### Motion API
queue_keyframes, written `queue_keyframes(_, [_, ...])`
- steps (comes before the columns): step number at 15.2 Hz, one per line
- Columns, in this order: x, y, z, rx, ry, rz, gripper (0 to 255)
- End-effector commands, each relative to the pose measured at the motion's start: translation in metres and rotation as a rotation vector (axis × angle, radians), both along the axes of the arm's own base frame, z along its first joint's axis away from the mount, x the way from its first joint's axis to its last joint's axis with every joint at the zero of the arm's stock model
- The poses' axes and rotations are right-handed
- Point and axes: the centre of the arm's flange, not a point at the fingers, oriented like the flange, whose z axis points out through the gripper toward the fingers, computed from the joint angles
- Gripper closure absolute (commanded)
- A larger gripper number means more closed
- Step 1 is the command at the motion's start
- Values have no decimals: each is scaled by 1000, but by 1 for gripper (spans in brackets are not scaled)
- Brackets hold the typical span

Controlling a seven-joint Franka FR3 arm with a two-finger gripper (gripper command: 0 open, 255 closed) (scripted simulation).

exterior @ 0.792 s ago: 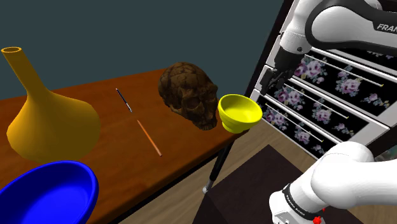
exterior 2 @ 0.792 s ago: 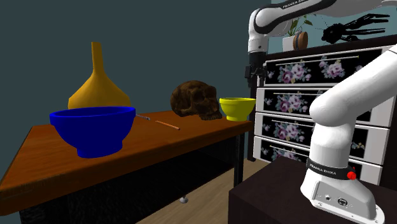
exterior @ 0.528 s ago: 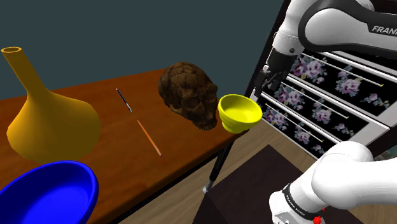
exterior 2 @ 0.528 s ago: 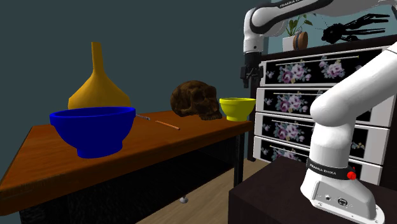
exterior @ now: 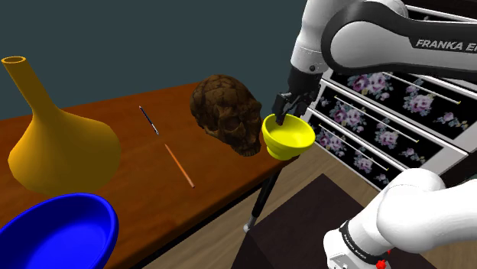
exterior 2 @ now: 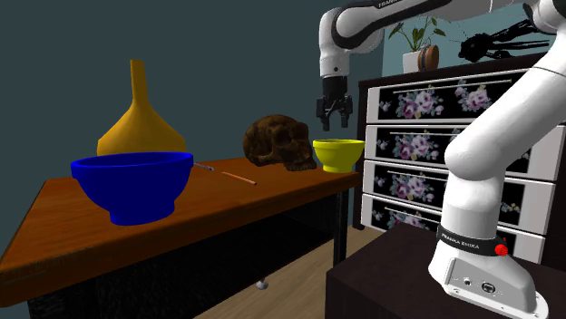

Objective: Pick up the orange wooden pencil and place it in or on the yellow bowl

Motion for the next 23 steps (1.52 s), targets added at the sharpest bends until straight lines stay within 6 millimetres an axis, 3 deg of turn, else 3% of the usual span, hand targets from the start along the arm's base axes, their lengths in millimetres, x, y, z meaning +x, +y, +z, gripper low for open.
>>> queue_keyframes(1, [9,27,-6,-9,3,5,0])
queue_keyframes(23, [78,318,-77,-115,31,61,0])
